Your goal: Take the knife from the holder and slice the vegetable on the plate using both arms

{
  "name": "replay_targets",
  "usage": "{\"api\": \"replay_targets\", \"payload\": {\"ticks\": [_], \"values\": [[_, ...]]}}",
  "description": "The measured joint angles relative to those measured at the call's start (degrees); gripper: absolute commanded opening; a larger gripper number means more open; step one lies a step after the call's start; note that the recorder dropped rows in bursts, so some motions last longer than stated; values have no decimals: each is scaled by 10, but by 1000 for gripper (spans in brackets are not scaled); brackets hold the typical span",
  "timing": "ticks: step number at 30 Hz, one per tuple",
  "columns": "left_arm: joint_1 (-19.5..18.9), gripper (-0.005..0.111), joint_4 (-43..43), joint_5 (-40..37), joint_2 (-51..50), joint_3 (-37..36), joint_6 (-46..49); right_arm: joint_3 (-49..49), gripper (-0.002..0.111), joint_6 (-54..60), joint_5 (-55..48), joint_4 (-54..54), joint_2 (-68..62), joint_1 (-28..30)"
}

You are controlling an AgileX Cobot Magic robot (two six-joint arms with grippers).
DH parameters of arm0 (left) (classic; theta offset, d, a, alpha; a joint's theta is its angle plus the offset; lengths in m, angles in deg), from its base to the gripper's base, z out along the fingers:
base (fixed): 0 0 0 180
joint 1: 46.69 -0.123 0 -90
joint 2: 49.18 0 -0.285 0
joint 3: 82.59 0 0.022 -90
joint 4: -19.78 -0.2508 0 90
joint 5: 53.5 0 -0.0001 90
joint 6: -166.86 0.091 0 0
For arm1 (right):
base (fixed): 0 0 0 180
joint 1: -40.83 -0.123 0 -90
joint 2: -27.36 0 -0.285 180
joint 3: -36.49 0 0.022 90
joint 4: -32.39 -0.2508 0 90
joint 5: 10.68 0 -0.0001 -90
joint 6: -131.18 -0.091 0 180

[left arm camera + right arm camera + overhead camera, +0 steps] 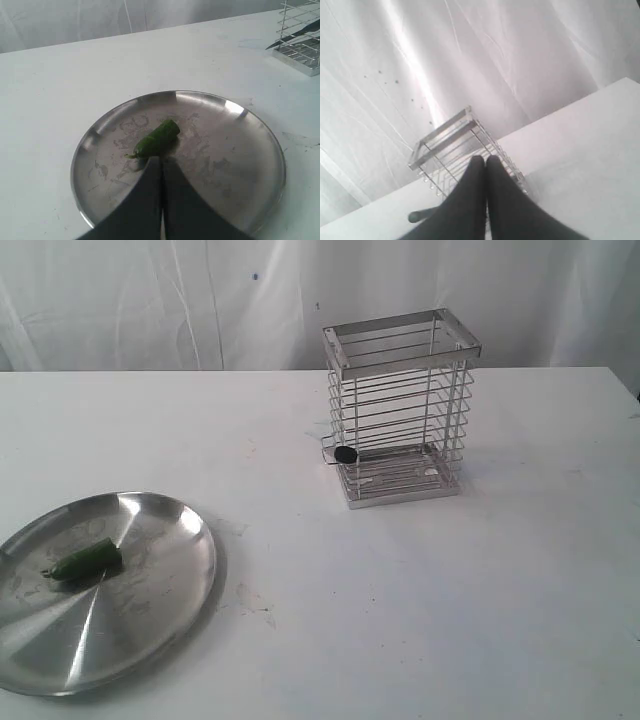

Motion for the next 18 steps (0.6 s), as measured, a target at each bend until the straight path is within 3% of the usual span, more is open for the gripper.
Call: {"api": "replay_targets", "payload": {"ticks": [12, 18], "values": [[0, 0, 0, 0, 0, 0, 0, -171, 0, -11, -138, -64, -108, 0], [0, 0, 0, 0, 0, 0, 0, -232, 0, 159, -239, -85, -193, -1]]}}
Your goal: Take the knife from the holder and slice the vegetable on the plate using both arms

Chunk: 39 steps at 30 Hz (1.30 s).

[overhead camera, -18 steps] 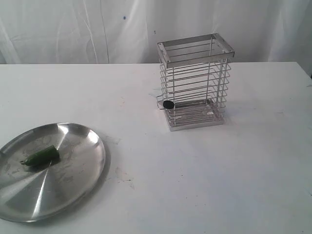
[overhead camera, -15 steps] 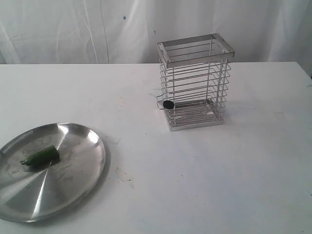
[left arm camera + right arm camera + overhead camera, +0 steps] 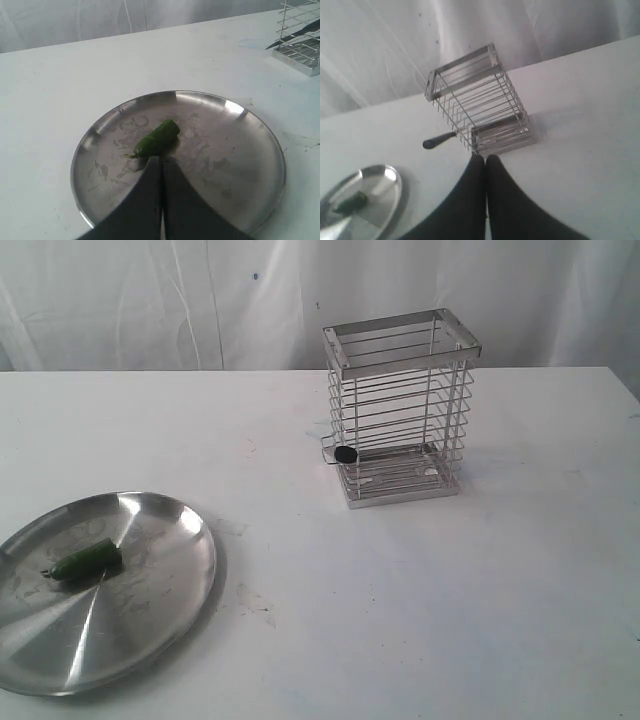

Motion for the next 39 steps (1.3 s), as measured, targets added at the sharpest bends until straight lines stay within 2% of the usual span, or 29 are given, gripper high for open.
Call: {"api": "replay_targets", "payload": {"ticks": [6, 12, 17, 21, 26, 28, 32, 39], "values": [[0, 0, 0, 0, 0, 0, 0, -62, 0, 126, -77, -22, -61, -13], [0, 0, 0, 0, 0, 0, 0, -84, 0, 246, -106, -89, -138, -22], [0, 0, 0, 0, 0, 0, 0, -113, 0, 355, -111, -99, -244, -90], [0, 0, 0, 0, 0, 0, 0, -141, 10, 371, -73, -38, -324, -190], [0, 0, 0, 0, 0, 0, 0, -159, 40, 373, 7, 106, -416, -312], [0, 0, 0, 0, 0, 0, 0, -161, 47, 373, 34, 145, -451, -342], [0, 0, 0, 0, 0, 0, 0, -162, 47, 371, 105, 213, -525, -379], [0, 0, 0, 0, 0, 0, 0, -163, 47, 370, 209, 285, -609, -383]]}}
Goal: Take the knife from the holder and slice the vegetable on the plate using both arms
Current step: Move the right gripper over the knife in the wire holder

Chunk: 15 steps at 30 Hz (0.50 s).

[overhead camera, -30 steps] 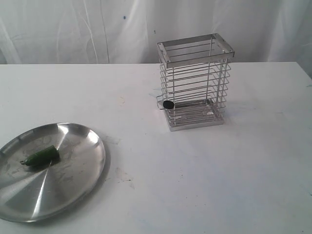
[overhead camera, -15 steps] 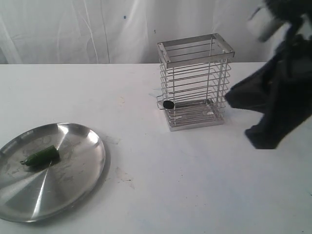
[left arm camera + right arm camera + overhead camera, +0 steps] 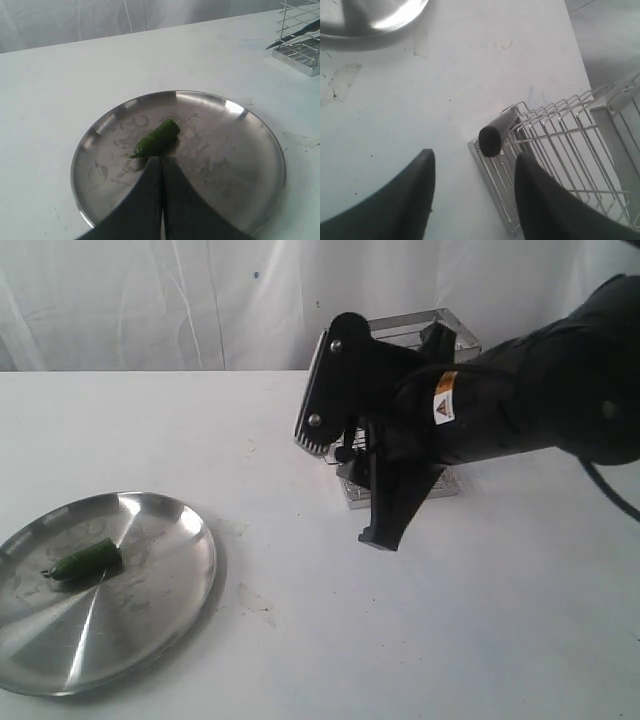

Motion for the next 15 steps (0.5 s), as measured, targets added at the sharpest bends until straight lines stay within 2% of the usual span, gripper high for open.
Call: {"api": "replay_targets", "payload": {"ticks": [15], "values": [[0, 0, 0, 0, 0, 0, 0, -56, 47, 0, 37, 45, -126, -1]]}}
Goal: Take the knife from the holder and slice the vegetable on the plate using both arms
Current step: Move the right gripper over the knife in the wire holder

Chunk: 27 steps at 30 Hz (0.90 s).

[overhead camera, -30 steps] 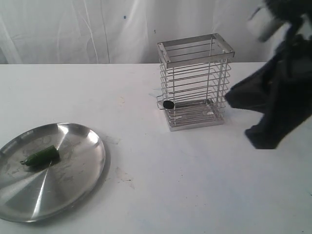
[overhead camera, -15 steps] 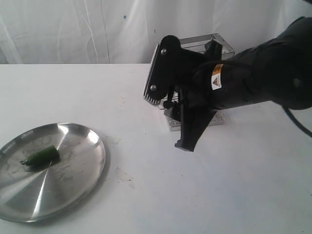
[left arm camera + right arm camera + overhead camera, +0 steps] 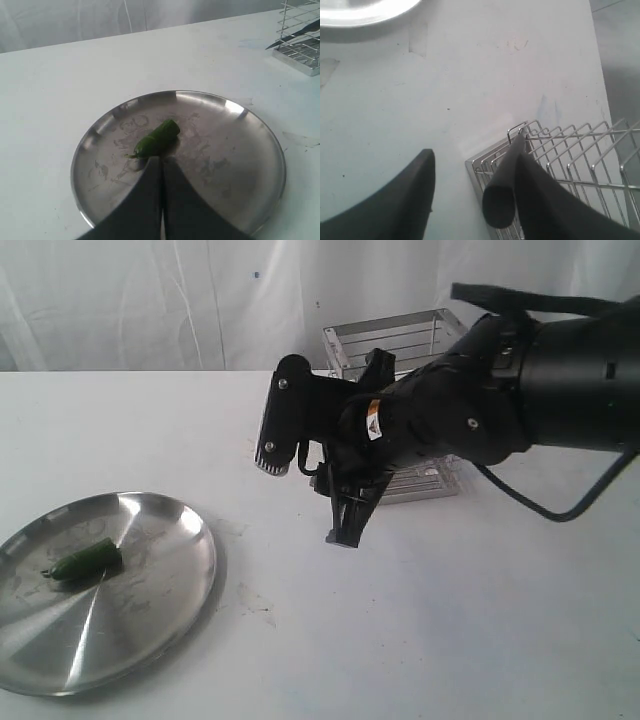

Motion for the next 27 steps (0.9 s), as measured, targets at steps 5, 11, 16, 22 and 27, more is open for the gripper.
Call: {"api": "replay_targets", "payload": {"ticks": [5, 11, 16, 22, 27], "values": [[0, 0, 0, 0, 0, 0, 0, -13, 47, 0, -2, 31, -24, 0], [0, 0, 0, 0, 0, 0, 0, -15, 47, 0, -2, 48, -36, 1], [0, 0, 0, 0, 0, 0, 0, -18, 47, -1, -2, 88, -48, 3], [0, 0, 0, 0, 0, 0, 0, -35, 47, -5, -14, 107, -68, 10], [0, 0, 0, 0, 0, 0, 0, -48, 33, -7, -18, 116, -76, 18]]}}
